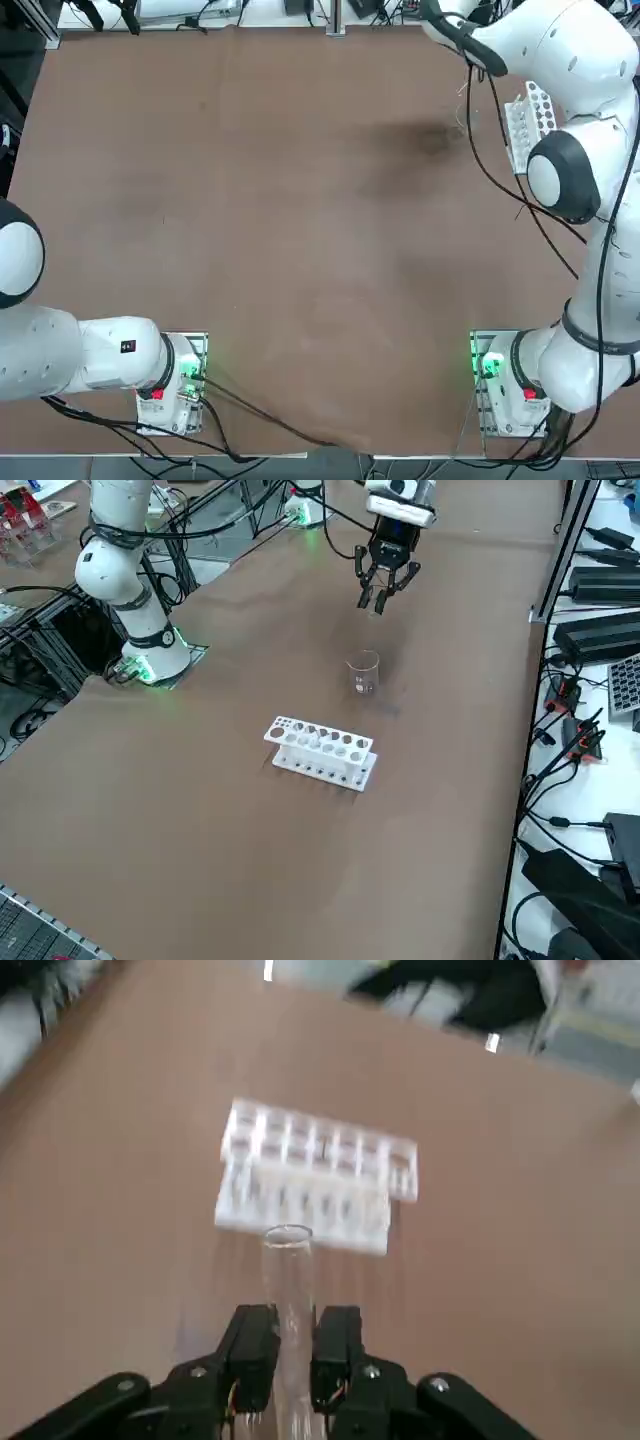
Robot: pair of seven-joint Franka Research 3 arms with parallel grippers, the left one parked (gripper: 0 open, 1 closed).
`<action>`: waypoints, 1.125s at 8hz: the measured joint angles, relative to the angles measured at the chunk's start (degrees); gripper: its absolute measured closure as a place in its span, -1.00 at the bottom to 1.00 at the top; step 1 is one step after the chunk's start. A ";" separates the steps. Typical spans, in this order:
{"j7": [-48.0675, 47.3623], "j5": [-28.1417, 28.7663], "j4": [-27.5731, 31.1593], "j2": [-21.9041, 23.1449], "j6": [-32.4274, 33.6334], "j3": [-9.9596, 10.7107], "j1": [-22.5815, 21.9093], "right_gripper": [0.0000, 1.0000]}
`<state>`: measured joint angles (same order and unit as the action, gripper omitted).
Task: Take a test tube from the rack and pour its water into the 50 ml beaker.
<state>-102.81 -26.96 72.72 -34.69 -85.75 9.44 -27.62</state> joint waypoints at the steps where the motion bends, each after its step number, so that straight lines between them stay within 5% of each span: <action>1: 1.16 5.12 -0.04 -0.03 -1.96 0.12 0.42 0.52; 4: 4.95 17.97 0.02 -0.14 -5.13 0.25 4.02 0.52; 9: 11.25 26.86 4.21 -0.44 -7.71 0.28 6.44 0.52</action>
<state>-91.56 -0.09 76.93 -35.13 -93.47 9.72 -21.18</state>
